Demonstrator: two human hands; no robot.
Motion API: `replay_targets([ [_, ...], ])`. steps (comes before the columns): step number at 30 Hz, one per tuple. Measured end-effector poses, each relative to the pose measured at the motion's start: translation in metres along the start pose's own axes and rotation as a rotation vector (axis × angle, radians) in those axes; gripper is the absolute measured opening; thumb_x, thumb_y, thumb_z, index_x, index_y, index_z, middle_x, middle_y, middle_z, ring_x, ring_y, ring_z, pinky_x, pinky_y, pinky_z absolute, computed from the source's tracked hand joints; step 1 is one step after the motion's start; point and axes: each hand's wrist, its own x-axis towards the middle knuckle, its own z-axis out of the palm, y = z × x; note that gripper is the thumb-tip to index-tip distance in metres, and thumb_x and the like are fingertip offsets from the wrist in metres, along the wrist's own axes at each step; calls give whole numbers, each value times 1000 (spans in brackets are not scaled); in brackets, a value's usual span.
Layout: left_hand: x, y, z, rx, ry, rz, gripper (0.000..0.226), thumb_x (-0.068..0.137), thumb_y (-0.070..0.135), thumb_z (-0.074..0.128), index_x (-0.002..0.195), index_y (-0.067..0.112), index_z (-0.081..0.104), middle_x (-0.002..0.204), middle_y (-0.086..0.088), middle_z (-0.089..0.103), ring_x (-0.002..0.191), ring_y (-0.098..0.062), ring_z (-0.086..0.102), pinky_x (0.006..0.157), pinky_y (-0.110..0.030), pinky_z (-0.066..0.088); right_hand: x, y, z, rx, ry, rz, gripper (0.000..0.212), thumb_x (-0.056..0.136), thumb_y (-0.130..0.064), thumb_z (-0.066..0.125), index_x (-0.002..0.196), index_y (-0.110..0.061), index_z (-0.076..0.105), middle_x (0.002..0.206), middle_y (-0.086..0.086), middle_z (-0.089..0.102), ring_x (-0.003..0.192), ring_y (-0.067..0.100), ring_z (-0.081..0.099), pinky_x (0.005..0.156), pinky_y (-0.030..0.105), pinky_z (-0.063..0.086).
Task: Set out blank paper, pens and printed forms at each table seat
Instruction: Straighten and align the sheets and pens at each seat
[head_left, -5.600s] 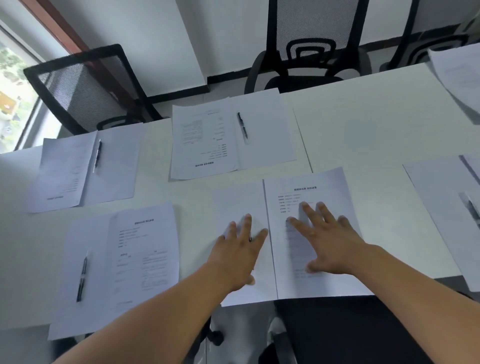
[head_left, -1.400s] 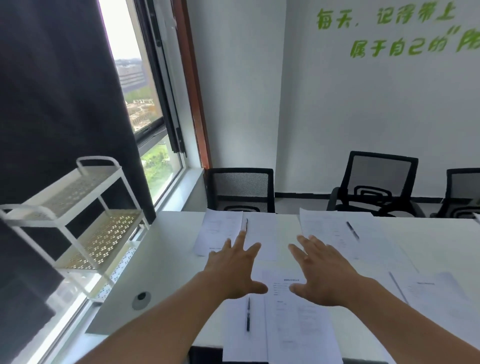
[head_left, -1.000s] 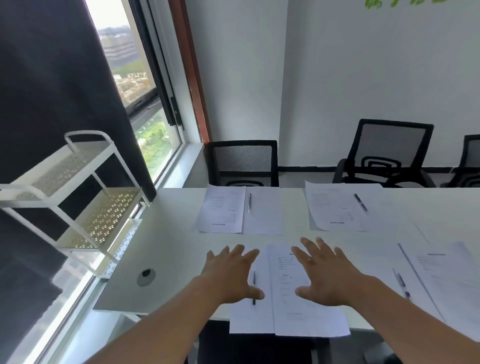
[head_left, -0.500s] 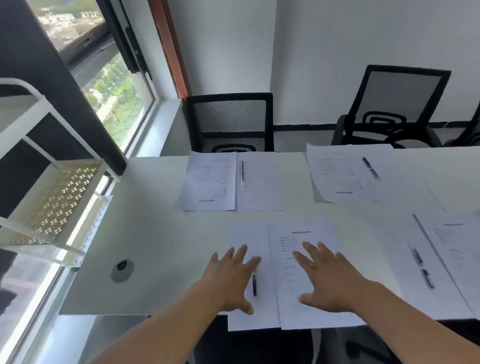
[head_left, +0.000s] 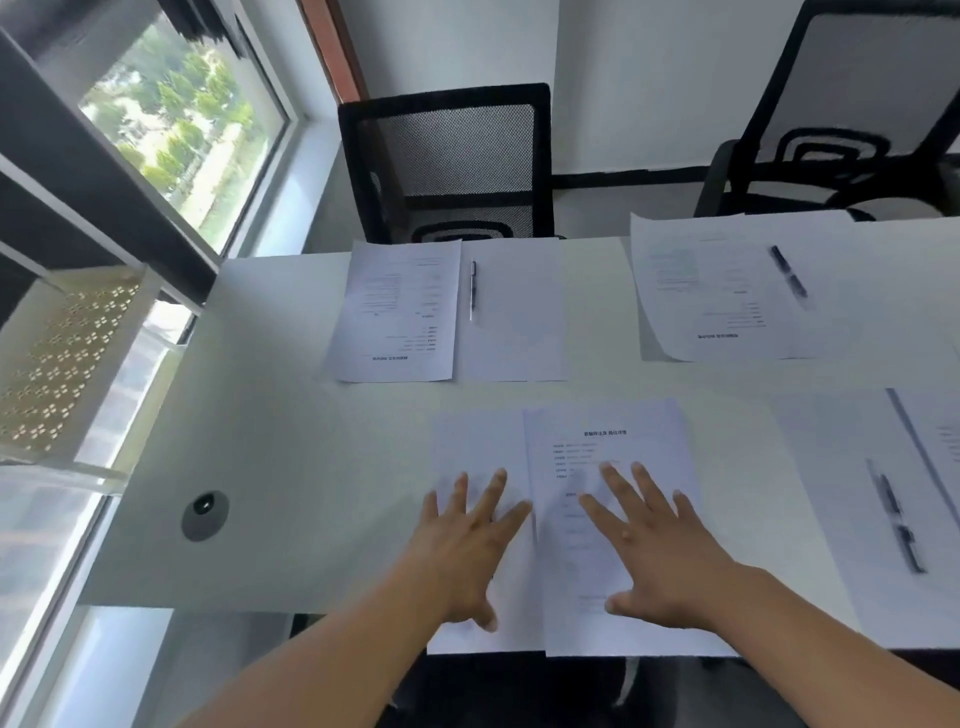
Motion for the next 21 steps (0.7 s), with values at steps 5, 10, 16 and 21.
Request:
replay_targets([
  [5, 11, 7, 6, 14, 1, -21, 142, 79, 64, 88, 170, 36, -17, 177, -1, -35, 163, -51, -22, 130, -72, 10, 10, 4, 9, 0, 13, -20, 122, 91, -76, 62, 165, -39, -28, 162, 5, -54, 151, 38, -47, 130, 64, -10],
  [10, 18, 7, 11, -9, -3, -40, 143, 81, 62, 88, 170, 34, -20, 177, -1, -35, 164, -52, -20, 130, -70, 12, 21, 7, 14, 4, 14, -26, 122, 91, -76, 61, 163, -42, -31, 161, 3, -55, 150, 38, -49, 129, 66, -11],
  [16, 21, 9, 14, -29, -16, -49, 142, 86, 53, 88, 170, 30, -24, 175, -2, -39, 163, -51, -23, 133, -66, 12, 26, 9, 19, -10, -15, -31, 121, 91, -76, 60, 162, -43, -33, 162, 4, -54, 152, 38, -45, 129, 68, -5],
  [21, 23, 3, 14, -52, -5, -37, 143, 86, 52, 89, 170, 30, -24, 175, -1, -39, 163, -50, -23, 135, -62, 13, 31, 9, 15, -3, -17, -22, 122, 91, -75, 62, 161, -45, -33, 162, 3, -55, 153, 37, -45, 129, 68, -5],
])
